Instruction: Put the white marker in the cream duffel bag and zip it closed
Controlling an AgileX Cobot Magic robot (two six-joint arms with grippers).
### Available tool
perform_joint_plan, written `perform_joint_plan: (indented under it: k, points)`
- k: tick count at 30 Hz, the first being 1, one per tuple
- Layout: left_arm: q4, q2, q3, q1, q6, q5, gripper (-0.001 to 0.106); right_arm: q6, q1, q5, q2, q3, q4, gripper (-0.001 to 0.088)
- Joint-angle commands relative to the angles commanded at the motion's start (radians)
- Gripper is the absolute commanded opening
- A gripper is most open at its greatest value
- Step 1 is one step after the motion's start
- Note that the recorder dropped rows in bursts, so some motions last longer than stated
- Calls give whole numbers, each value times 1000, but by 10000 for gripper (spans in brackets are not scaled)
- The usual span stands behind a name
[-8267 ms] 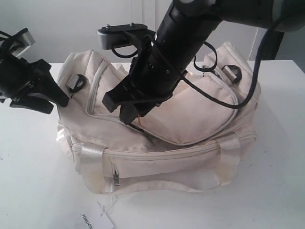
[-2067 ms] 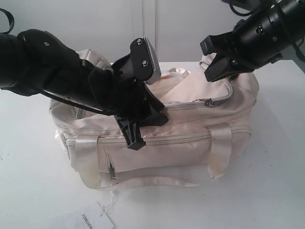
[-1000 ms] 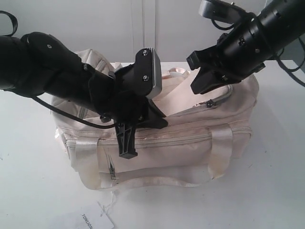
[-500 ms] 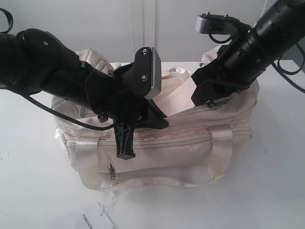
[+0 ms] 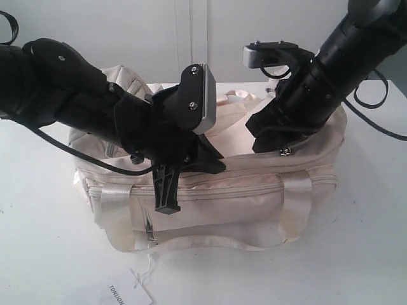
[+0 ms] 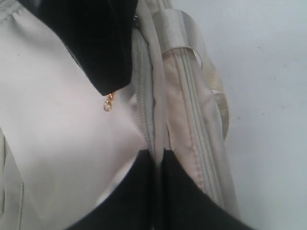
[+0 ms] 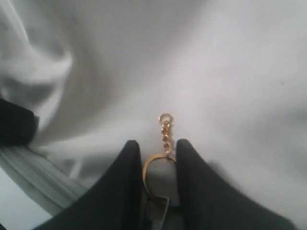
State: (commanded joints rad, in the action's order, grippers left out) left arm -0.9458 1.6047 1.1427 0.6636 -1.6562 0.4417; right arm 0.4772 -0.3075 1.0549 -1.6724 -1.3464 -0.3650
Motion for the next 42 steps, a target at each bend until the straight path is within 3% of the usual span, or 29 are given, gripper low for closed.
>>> perform_joint_plan:
  k: [1, 17, 33, 42]
  points:
    - [0, 0, 0, 0, 0, 0, 0, -13, 0, -7, 0, -4, 0, -2]
    - [0, 0, 0, 0, 2, -2, 0, -128, 0, -116, 95, -54, 30, 0]
    - [0, 0, 0, 0, 4, -7, 0, -303, 0, -10, 206, -54, 258, 0]
    - [0, 0, 0, 0, 8, -7, 0, -455, 0, -60, 212, -23, 459, 0]
